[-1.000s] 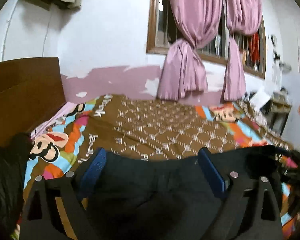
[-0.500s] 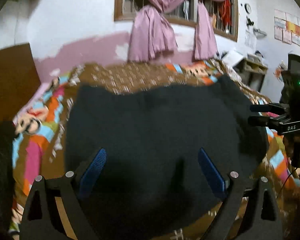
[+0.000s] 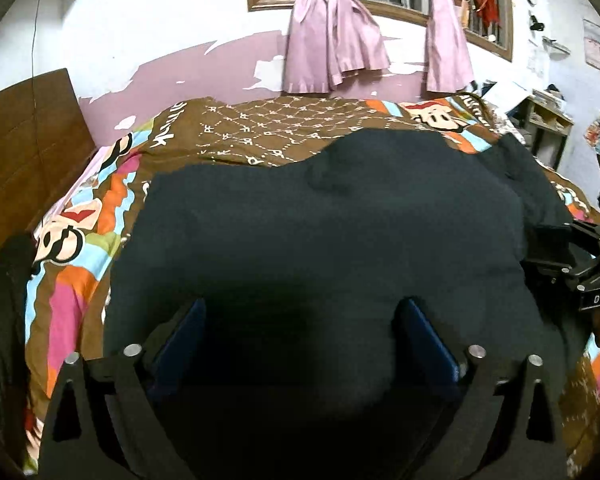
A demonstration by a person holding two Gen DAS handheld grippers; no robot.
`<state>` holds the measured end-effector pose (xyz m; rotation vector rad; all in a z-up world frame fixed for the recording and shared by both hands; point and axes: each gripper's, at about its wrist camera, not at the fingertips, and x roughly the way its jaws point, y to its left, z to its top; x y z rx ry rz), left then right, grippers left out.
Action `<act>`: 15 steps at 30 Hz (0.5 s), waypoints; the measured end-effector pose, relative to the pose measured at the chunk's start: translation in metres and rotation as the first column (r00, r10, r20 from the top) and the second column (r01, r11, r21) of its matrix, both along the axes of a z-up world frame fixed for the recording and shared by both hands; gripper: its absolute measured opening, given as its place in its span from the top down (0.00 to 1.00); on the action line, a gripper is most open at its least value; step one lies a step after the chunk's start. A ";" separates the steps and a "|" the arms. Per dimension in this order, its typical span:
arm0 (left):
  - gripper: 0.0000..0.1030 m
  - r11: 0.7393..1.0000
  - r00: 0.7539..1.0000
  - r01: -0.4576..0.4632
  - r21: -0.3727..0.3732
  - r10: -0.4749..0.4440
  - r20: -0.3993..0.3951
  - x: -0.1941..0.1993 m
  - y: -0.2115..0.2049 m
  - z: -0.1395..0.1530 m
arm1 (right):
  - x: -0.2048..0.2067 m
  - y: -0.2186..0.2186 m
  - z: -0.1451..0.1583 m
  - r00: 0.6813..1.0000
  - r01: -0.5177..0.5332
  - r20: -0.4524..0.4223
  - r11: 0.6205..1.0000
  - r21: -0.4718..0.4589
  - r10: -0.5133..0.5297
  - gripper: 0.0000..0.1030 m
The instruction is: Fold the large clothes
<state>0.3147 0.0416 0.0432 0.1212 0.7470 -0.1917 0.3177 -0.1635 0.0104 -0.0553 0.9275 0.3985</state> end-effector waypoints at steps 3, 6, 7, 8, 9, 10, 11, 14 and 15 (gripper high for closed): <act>0.01 1.000 1.000 -0.012 0.014 0.012 -0.005 0.024 0.007 -0.003 | 0.027 0.002 -0.005 1.000 0.022 0.002 1.000 0.007 -0.022 0.00; 0.01 1.000 0.999 -0.030 0.003 0.030 -0.021 0.044 0.016 -0.005 | 0.053 0.004 -0.010 0.999 0.034 0.006 0.999 -0.002 -0.034 0.00; 0.01 0.999 0.999 -0.036 -0.002 0.035 -0.027 0.050 0.019 -0.006 | 0.058 0.005 -0.012 0.999 0.034 0.003 0.999 -0.006 -0.034 0.00; 0.01 0.999 0.999 -0.042 -0.007 0.042 -0.029 0.057 0.022 -0.007 | 0.064 0.005 -0.013 0.999 0.037 0.001 0.999 -0.011 -0.037 0.00; 0.01 0.999 0.998 -0.049 -0.010 0.048 -0.028 0.062 0.025 -0.008 | 0.068 0.006 -0.015 0.999 0.039 0.002 0.999 -0.015 -0.039 0.00; 0.01 0.998 0.998 -0.057 -0.014 0.057 -0.025 0.066 0.028 -0.008 | 0.076 0.005 -0.017 0.999 0.040 0.001 0.999 -0.021 -0.040 0.00; 0.01 0.997 0.997 -0.069 -0.024 0.068 -0.027 0.072 0.033 -0.010 | 0.078 0.005 -0.019 0.999 0.040 -0.002 0.999 -0.024 -0.040 0.00; 0.01 0.994 0.994 -0.084 -0.067 0.079 -0.069 0.089 0.041 -0.014 | 0.092 0.002 -0.026 0.999 0.050 -0.011 0.998 -0.037 -0.050 0.00; 0.01 0.993 0.993 -0.086 -0.082 0.079 -0.087 0.093 0.044 -0.016 | 0.096 0.001 -0.029 0.998 0.053 -0.022 0.998 -0.035 -0.054 0.00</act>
